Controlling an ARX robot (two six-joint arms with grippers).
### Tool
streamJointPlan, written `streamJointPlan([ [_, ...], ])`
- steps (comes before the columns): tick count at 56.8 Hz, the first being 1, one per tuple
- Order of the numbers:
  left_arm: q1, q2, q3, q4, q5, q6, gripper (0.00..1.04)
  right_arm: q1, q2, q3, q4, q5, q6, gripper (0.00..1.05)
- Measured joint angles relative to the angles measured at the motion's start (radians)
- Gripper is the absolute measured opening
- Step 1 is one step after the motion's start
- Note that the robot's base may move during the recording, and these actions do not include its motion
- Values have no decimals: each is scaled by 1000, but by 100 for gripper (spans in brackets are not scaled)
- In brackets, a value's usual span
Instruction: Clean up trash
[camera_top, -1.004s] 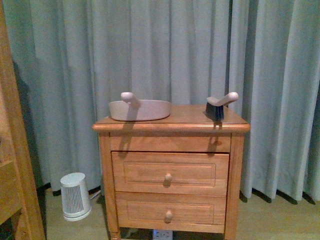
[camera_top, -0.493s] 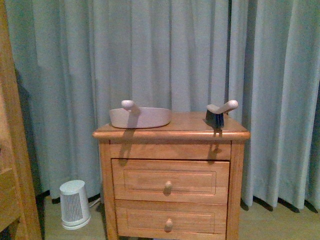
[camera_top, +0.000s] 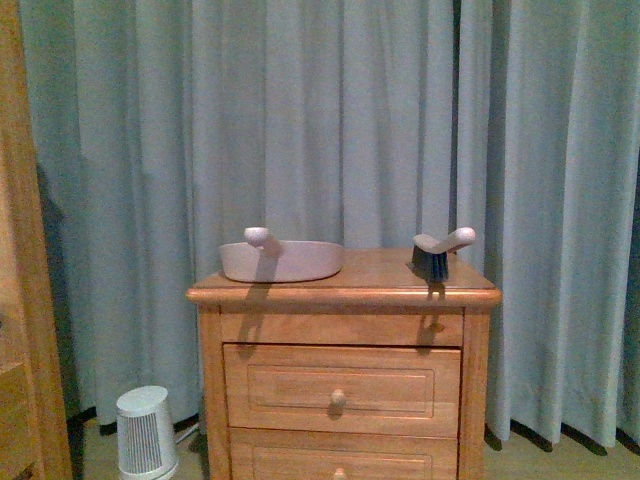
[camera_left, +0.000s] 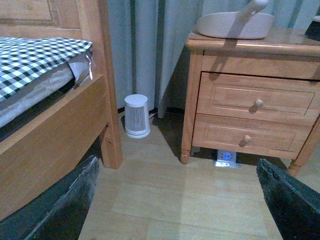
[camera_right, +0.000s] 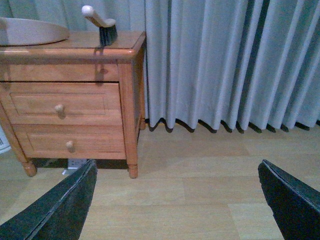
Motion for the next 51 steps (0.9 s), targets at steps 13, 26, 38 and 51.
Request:
streamJointPlan([
  [13,0,0,0,0,0,0,97,0,0,0,0,0,0,97],
  [26,0,0,0,0,0,0,97,0,0,0,0,0,0,97],
  [38,0,0,0,0,0,0,97,0,0,0,0,0,0,97],
  [51,0,0,0,0,0,0,97,0,0,0,0,0,0,97],
])
